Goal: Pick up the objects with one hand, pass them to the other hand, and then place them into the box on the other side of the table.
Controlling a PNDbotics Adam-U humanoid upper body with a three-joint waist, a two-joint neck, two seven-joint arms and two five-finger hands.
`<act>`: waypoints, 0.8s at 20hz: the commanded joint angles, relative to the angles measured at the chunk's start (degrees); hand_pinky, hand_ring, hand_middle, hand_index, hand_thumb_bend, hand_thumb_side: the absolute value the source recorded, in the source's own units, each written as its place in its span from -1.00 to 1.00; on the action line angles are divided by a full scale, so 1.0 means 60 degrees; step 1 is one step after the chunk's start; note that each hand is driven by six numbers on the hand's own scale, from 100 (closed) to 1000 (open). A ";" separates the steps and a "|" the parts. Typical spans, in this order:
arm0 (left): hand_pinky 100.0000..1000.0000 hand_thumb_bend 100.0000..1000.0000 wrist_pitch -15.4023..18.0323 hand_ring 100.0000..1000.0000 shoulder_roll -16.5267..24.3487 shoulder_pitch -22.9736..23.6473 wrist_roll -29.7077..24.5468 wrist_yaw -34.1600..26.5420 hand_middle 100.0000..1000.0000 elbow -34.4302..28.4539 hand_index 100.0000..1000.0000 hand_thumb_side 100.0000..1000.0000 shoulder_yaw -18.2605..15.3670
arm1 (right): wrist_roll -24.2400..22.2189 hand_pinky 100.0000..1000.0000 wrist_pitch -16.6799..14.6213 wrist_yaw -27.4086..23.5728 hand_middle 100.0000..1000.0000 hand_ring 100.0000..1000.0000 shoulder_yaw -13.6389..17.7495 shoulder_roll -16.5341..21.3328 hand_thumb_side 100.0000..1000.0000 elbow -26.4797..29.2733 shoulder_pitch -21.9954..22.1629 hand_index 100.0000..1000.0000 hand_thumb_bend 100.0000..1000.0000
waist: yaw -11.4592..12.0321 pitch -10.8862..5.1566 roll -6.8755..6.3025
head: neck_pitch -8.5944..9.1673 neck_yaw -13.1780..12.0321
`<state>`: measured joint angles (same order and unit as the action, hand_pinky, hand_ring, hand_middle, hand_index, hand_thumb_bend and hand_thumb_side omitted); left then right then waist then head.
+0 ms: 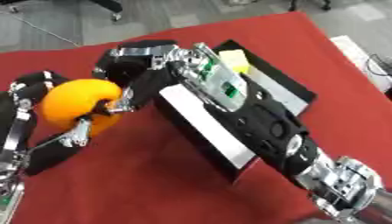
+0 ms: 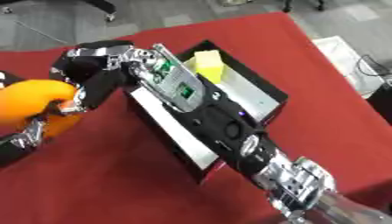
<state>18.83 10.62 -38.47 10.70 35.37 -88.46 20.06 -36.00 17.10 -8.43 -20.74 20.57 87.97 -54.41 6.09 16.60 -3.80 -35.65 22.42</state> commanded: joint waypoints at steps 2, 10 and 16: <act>0.65 -0.56 -0.0096 0.55 0.0131 -0.0034 0.0003 -0.0071 0.46 -0.0148 0.79 0.12 -0.0035 | 0.0190 0.33 -0.0034 -0.0115 -0.37 0.09 0.0140 0.0211 -1.00 0.0302 -0.0155 -0.39 -0.67 | -0.0007 -0.0093 0.0071 | -0.0015 0.0101; 0.70 -0.08 -0.0196 0.59 0.0911 0.0869 0.0264 -0.0654 0.50 -0.0138 0.84 0.51 -0.0281 | 0.0837 0.32 -0.0213 -0.0234 -0.37 0.08 0.0501 0.0623 -1.00 0.0696 0.0068 -0.39 -0.68 | -0.0190 -0.0296 0.0038 | -0.0235 0.0356; 0.71 -0.24 -0.0517 0.59 0.1468 0.1380 0.0360 -0.1029 0.49 -0.0300 0.81 0.62 -0.0604 | 0.1223 0.32 -0.0226 -0.0387 -0.35 0.08 0.0797 0.0982 -1.00 0.0892 0.0319 -0.36 -0.68 | -0.0367 -0.0474 -0.0035 | -0.0342 0.0383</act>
<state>16.17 17.51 -29.75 12.64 29.90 -88.80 17.42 -29.31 15.82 -10.22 -17.05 24.87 91.82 -51.62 3.76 16.01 -3.82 -37.63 24.72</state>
